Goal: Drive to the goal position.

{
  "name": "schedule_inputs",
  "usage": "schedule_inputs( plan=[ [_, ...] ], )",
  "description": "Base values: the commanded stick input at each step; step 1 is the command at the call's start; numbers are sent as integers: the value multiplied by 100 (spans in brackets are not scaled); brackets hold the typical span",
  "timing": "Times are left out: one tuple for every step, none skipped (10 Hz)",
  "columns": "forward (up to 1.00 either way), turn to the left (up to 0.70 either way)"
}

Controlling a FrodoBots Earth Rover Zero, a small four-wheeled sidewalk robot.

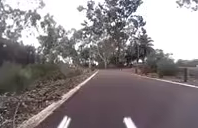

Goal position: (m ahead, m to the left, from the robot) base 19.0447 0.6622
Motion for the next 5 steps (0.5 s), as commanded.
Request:
schedule_inputs(
  plan=[
    [60,-15],
    [60,-6],
    [60,-4],
    [60,-2],
    [60,0]
  ],
)
